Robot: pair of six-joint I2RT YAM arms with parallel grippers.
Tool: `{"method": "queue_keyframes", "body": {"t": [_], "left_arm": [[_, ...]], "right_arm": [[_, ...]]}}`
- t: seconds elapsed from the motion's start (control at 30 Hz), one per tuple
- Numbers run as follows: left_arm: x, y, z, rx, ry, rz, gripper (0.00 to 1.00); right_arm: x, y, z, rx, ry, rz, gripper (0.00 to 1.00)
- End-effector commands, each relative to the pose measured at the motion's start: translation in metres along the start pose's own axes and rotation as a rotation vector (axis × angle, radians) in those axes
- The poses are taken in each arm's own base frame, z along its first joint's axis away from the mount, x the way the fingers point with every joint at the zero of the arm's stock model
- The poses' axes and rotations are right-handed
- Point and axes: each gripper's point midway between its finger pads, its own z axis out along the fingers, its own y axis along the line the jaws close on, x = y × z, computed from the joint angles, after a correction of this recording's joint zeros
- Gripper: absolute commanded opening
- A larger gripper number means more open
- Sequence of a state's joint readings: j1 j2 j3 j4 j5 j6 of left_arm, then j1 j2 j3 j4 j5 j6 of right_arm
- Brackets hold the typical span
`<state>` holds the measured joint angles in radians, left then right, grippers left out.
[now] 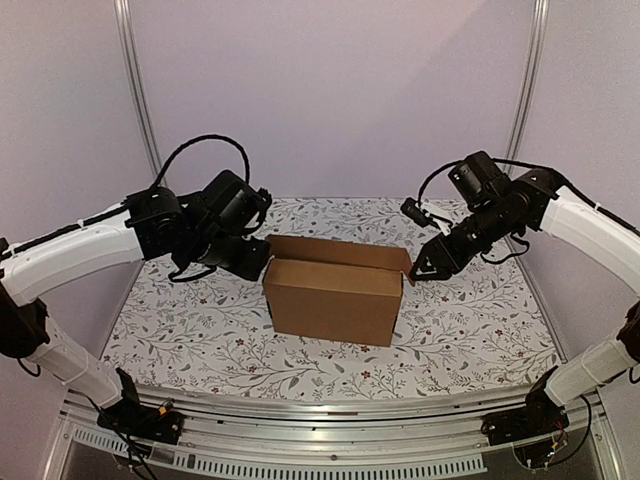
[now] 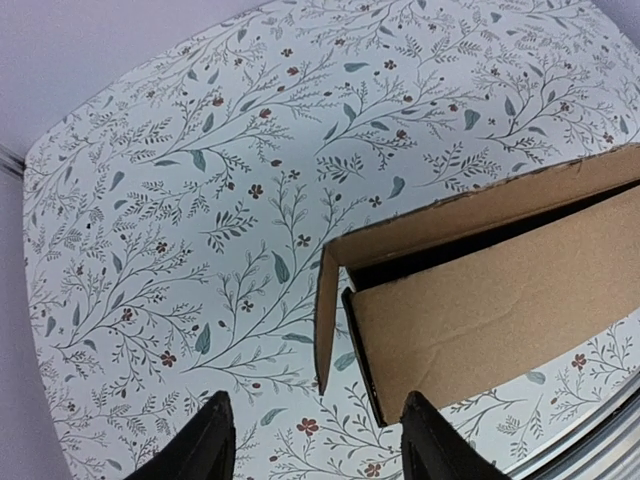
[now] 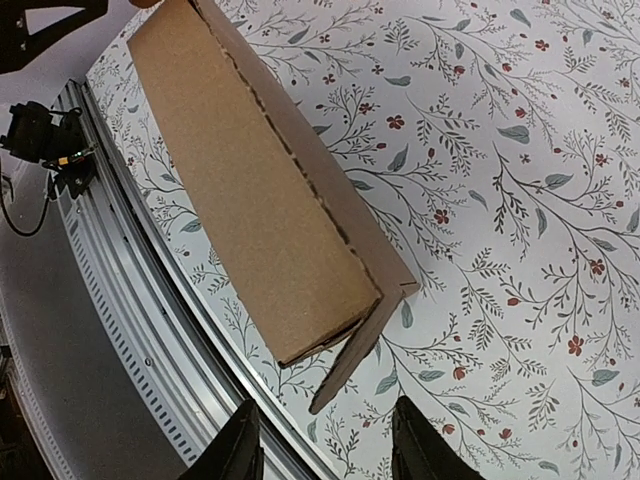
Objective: Fold the paper box
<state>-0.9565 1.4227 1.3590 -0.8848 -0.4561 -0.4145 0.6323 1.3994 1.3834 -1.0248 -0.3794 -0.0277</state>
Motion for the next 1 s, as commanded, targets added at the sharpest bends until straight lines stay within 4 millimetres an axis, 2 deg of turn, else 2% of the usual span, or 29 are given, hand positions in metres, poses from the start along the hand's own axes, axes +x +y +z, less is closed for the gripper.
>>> {"method": "queue_keyframes", "body": {"t": [0.0, 0.07, 0.23, 0.3, 0.5, 0.63, 0.83, 0.97], "left_arm": [[-0.004, 0.0, 0.011, 0.005, 0.018, -0.004, 0.54], [-0.004, 0.001, 0.016, -0.014, 0.021, -0.014, 0.5], [-0.004, 0.0, 0.021, -0.021, 0.031, -0.04, 0.36], [-0.006, -0.001, 0.022, -0.017, 0.03, -0.052, 0.31], [-0.009, -0.013, 0.027, 0.023, 0.037, -0.079, 0.17], [-0.016, -0.012, 0.029, 0.007, 0.022, -0.109, 0.11], [-0.035, -0.007, 0.029, -0.037, -0.043, -0.142, 0.07], [-0.042, 0.0, 0.03, -0.084, -0.078, -0.14, 0.04]], "right_arm": [[-0.006, 0.005, 0.004, 0.007, 0.003, -0.01, 0.41], [-0.01, 0.0, 0.009, 0.024, 0.013, 0.002, 0.36], [-0.021, -0.009, 0.014, 0.062, 0.015, 0.053, 0.15], [-0.023, -0.01, 0.015, 0.067, 0.013, 0.057, 0.1], [-0.031, -0.015, 0.011, 0.109, 0.008, 0.043, 0.06], [-0.042, -0.023, 0.015, 0.145, 0.006, 0.034, 0.04], [-0.078, -0.041, 0.014, 0.218, -0.042, 0.028, 0.0], [-0.102, -0.062, 0.014, 0.263, -0.107, 0.044, 0.0]]}}
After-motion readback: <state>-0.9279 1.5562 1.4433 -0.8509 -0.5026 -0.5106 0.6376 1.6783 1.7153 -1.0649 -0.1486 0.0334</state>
